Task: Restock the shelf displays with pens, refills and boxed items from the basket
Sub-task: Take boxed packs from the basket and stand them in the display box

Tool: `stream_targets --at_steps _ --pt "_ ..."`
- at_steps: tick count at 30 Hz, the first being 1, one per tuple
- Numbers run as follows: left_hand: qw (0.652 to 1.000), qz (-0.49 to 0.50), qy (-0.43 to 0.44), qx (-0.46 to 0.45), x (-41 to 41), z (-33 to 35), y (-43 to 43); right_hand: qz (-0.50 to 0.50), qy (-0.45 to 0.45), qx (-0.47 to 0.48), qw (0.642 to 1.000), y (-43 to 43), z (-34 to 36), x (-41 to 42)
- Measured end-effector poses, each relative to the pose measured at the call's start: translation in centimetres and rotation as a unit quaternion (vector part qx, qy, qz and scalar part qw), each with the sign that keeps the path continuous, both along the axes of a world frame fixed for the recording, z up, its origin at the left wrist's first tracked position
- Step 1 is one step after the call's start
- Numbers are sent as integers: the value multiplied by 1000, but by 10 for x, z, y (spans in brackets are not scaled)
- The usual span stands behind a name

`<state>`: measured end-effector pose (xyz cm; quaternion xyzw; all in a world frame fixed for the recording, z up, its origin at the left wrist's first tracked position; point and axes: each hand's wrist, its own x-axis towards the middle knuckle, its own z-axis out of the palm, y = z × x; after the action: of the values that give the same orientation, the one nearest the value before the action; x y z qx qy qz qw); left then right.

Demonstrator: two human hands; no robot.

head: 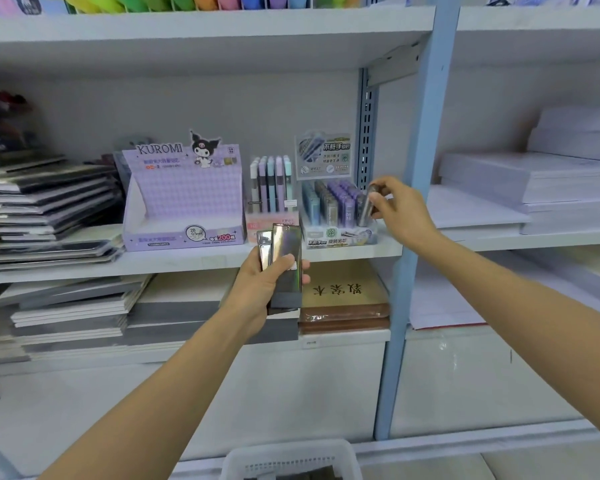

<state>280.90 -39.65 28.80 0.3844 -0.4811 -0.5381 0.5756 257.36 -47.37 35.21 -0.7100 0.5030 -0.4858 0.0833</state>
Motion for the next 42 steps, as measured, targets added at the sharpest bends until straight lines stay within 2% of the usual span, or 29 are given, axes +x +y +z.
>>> stream_targets --at_steps 5,11,14,16,19,22,24,26,30,33,37,39,42 --pt "1000 -12 -19 -12 -1 -1 -5 -8 91 -15 996 -5 3 -6" --pt "1000 -12 -26 -3 1 0 -5 -32 82 -84 993 -10 -15 4" --pt "999 -12 -31 5 4 3 -2 -61 84 -74 992 -11 -19 4" --pt "999 -6 -36 1 8 4 1 -68 53 -88 992 -5 -14 8" --pt "999 8 -43 -4 16 7 3 34 -27 -116 992 18 -1 37" --pt "998 32 -52 -3 27 12 6 200 -59 17 978 43 5 82" --pt "998 40 -54 -8 38 15 9 250 -47 106 961 48 4 109" --pt "998 46 -41 -15 52 18 13 261 -60 112 957 47 5 130" --pt "994 111 16 -19 90 24 18 273 -132 59 951 35 7 158" --pt "989 142 31 -20 118 32 18 322 -54 24 945 24 1 178" --pt "984 162 64 36 151 48 13 311 64 -21 948 9 -2 205" --pt "986 135 77 54 167 59 12 301 60 -39 951 4 -2 218" --pt "986 89 140 11 184 69 7 316 30 -35 948 -3 -3 235"
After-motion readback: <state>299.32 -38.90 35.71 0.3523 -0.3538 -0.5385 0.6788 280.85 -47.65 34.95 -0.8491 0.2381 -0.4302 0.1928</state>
